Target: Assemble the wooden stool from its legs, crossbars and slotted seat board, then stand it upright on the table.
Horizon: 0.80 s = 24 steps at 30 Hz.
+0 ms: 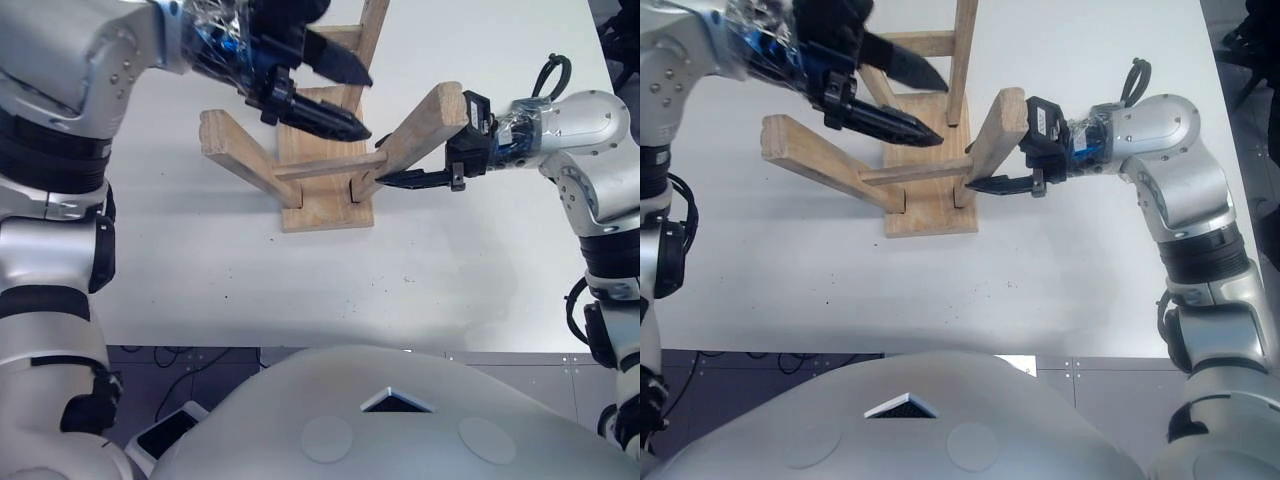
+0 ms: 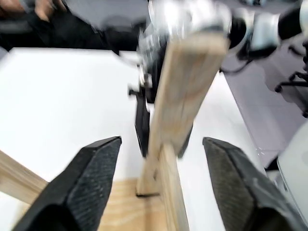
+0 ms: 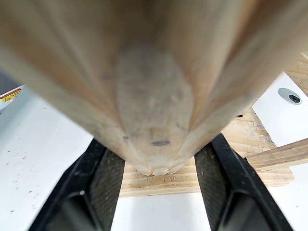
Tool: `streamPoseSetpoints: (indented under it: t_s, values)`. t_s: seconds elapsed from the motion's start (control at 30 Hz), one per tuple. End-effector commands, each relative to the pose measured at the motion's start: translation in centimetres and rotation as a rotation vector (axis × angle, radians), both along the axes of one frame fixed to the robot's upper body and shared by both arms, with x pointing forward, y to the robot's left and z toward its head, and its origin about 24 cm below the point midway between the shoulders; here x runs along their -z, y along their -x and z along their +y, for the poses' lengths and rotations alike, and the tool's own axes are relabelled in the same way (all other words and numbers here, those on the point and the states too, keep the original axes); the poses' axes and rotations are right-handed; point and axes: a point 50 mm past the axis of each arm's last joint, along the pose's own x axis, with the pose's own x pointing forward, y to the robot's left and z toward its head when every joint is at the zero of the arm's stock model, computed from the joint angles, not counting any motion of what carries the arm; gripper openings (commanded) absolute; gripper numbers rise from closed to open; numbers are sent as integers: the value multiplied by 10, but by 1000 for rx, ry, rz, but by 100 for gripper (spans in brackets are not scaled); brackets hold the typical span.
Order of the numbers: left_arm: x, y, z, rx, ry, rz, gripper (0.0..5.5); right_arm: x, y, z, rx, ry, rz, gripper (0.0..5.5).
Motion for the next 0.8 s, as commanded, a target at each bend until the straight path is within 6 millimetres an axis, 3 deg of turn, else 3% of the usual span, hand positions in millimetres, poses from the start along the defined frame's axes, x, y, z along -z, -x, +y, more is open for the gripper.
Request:
streamPoseSetpoints:
  t_s: [0.03,0.37,0.6,0.8]
  values:
    - [16,-3,2,21,-78,37,251,30,1,-3,77,150,75,202]
    - [58,-11,5,-43,-281,194,113,29,2,3,83,126,72,202]
    - [93,-9,6,-10,-473,266,99,17,-7,16,78,124,28,202]
    - [135,14,-9,59,-560,310,97,19,-1,25,40,175,53,202]
